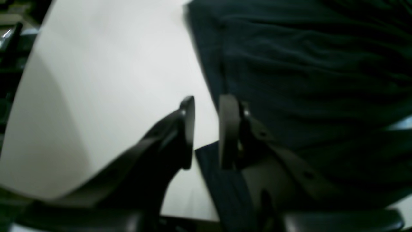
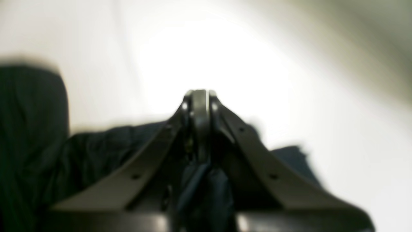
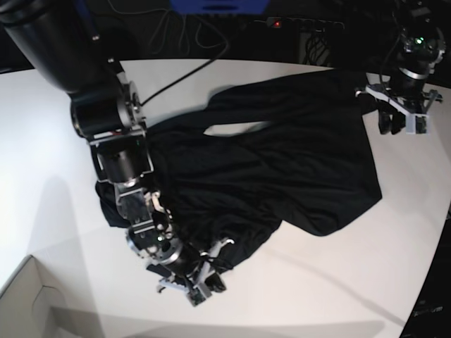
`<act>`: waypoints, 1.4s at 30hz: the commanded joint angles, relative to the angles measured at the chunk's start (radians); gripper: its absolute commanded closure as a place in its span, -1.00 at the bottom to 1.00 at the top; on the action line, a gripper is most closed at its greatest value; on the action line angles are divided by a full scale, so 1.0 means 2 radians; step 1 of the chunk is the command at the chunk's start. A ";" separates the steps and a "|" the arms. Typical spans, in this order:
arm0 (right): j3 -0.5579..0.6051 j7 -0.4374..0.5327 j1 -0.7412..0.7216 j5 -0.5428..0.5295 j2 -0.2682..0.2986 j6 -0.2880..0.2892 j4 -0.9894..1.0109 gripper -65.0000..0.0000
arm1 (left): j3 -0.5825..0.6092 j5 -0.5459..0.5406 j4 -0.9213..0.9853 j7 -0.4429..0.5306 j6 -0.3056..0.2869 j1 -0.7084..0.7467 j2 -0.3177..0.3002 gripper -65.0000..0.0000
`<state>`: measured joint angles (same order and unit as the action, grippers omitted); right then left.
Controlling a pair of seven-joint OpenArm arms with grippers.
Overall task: Layout the t-shirt on the table in an organized manner, then fold the t-shirt properly
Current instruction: 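Grasp the shirt's bunched edge with the right gripper and drag it, then drag the grasped sleeve with the right gripper across the shirt body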
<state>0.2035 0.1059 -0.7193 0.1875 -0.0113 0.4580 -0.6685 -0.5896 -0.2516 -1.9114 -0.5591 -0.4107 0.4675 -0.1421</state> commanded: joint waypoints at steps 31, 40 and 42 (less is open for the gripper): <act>-0.335 -0.145 0.192 -0.002 0.141 -0.002 -0.110 1.00 | 0.137 0.000 0.021 0.012 -0.012 -0.130 -0.004 0.59; -0.391 -0.145 0.244 -0.005 0.080 -0.001 -0.317 1.00 | 0.141 -0.005 0.027 0.012 -0.012 -0.127 -0.004 0.59; -0.358 -0.145 0.243 -0.004 0.066 -0.001 -0.334 1.00 | 0.139 -0.005 0.024 0.012 -0.012 -0.115 -0.004 0.59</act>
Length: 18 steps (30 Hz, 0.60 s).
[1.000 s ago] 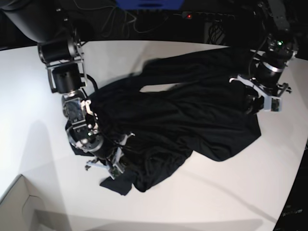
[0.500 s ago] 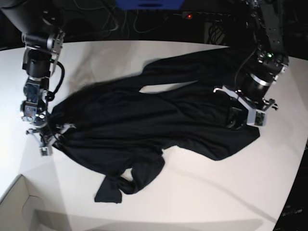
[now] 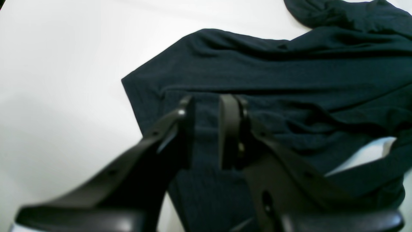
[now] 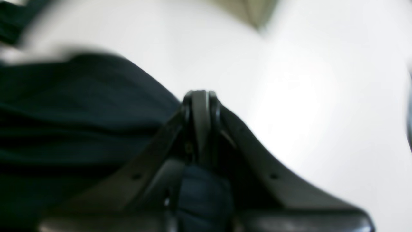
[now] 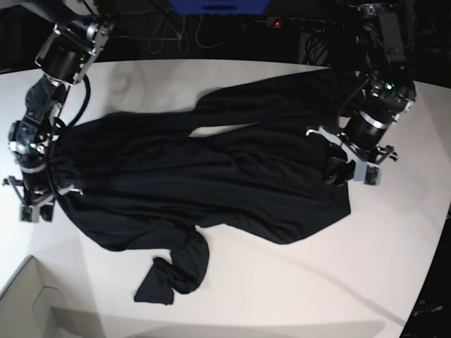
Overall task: Layout the t-shirt on the table in an organized manner, then fold the t-shirt properly
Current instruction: 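Drag the grasped sleeve with the right gripper across the shirt body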
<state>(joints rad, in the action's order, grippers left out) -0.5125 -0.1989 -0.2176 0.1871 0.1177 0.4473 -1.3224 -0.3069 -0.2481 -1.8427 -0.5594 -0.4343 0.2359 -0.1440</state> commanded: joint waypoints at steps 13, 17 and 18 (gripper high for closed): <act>0.204 0.009 -0.126 -0.003 -0.068 0.004 0.161 1.00 | -0.099 -0.008 -0.060 0.013 -0.005 0.104 -0.003 0.59; 0.204 0.012 -0.196 -0.004 -0.067 0.003 0.278 1.00 | -0.141 -0.008 -0.063 0.013 -0.006 0.123 -0.003 0.59; 0.204 0.012 -0.208 -0.004 -0.066 0.002 0.299 1.00 | -0.149 -0.008 -0.061 0.013 -0.006 0.124 0.000 0.59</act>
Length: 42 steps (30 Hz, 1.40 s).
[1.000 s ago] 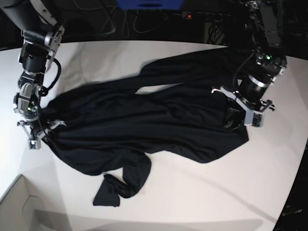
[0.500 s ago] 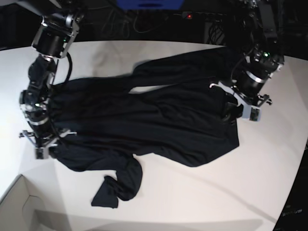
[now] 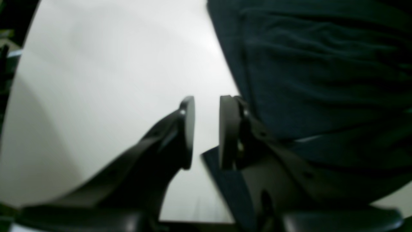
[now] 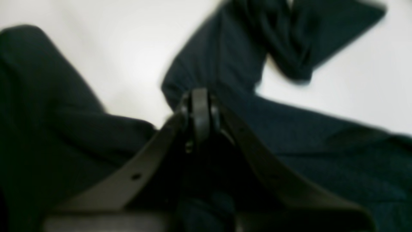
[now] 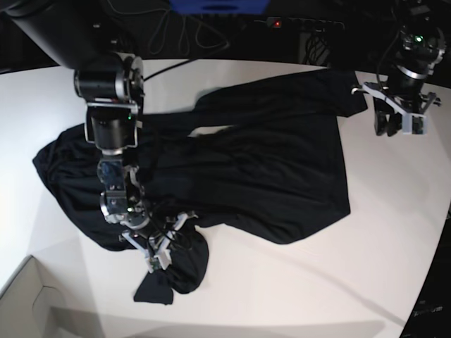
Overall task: Layout the t-shirt on the table in an organized manner, then fold the t-shirt properly
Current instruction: 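Drag the grasped sleeve with the right gripper across the shirt body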
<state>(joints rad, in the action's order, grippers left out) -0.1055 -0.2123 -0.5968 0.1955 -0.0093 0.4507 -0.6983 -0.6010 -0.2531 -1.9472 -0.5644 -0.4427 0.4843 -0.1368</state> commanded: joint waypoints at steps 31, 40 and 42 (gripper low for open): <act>0.165 -0.037 0.208 -0.006 0.077 0.048 -0.341 1.00 | 0.016 0.000 -0.006 0.015 -0.002 -0.067 0.020 0.59; 0.164 -0.040 0.112 -0.007 0.024 0.047 -0.260 1.00 | 0.017 0.000 -0.008 0.015 -0.002 -0.054 0.020 0.59; 0.164 -0.040 0.084 -0.007 0.007 0.047 -0.213 1.00 | 0.017 -0.003 -0.010 0.015 -0.002 -0.042 0.018 0.59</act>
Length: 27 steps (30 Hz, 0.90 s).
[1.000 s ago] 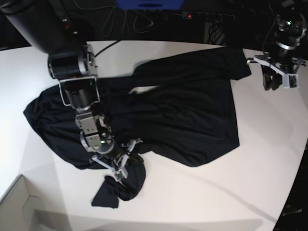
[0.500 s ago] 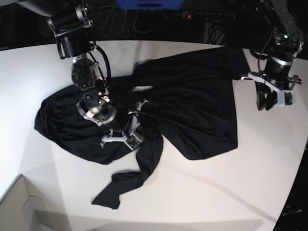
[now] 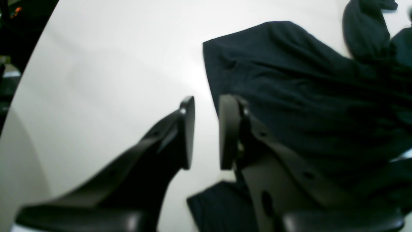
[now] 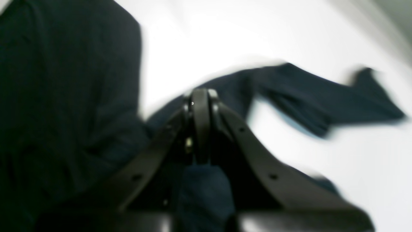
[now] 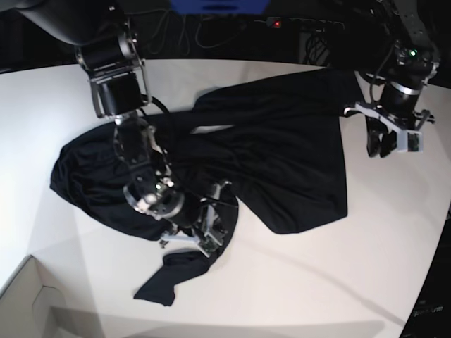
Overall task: Layout the t-shirt on the table in an organized manner, then fold the t-shirt properly
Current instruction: 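Drag the grasped sleeve with the right gripper across the shirt body, then grasp shirt edges with both grippers and pull them apart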
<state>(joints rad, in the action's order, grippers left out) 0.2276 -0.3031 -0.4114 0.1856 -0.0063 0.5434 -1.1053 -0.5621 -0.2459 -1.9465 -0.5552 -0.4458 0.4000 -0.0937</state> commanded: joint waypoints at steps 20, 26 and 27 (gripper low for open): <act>0.077 0.078 -0.078 -0.003 -0.050 -0.109 0.250 1.00 | -0.042 -0.009 -0.008 0.010 -0.001 0.024 -0.002 0.59; 0.202 0.102 -0.029 -0.002 -0.046 -0.060 0.168 1.00 | -0.042 -0.009 -0.008 0.010 -0.001 0.023 -0.003 0.59; 0.204 0.105 -0.018 -0.002 -0.039 -0.047 0.138 1.00 | -0.042 -0.009 -0.008 0.010 -0.001 0.022 -0.004 0.59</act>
<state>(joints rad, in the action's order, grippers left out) 0.6399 -0.0830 -0.4210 0.1799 -0.0883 0.4488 -0.8242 -0.6399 -0.2527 -1.9465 -0.5602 -0.4461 0.4423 -0.0883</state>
